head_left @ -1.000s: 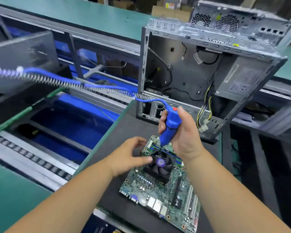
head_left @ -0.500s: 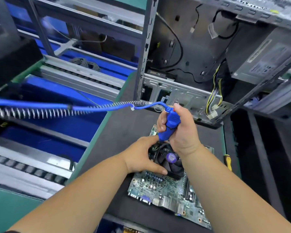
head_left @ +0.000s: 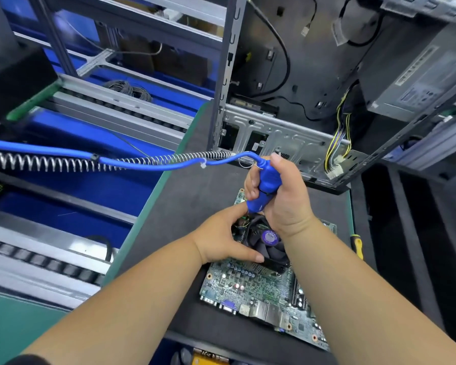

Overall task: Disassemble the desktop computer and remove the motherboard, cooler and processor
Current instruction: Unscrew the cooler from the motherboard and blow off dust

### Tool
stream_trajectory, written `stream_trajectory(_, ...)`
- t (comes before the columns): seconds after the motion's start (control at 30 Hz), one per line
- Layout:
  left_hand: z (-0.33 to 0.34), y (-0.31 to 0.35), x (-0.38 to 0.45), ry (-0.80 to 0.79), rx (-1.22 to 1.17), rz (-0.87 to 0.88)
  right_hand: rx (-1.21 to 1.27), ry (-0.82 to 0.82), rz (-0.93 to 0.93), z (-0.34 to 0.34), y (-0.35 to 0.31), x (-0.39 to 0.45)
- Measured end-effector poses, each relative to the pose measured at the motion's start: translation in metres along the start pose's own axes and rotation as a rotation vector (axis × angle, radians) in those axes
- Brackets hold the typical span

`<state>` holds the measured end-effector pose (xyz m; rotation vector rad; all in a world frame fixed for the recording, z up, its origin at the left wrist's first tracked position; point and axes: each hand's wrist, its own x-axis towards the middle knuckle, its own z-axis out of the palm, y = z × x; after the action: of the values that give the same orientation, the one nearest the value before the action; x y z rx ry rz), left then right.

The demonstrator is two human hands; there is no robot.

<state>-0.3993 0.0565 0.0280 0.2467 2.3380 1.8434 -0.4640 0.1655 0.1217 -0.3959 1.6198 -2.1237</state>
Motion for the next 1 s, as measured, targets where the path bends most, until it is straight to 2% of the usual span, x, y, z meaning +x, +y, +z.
stream_trajectory(0.3, 0.0, -0.003, 0.001, -0.004, -0.022, 0.004, 0.017, 0.008, 0.0, -0.003, 0.002, -0.002)
stream_trajectory(0.5, 0.002, -0.004, 0.0, -0.002, -0.031, -0.001, -0.017, -0.054, 0.015, -0.003, 0.005, -0.001)
stream_trajectory(0.73, 0.004, -0.005, 0.001, 0.015, -0.063, 0.018, 0.063, -0.042, 0.052, -0.006, 0.003, 0.007)
stream_trajectory(1.0, 0.004, -0.013, -0.003, 0.062, -0.059, 0.015, -0.019, -0.052, -0.003, 0.003, 0.006, 0.001)
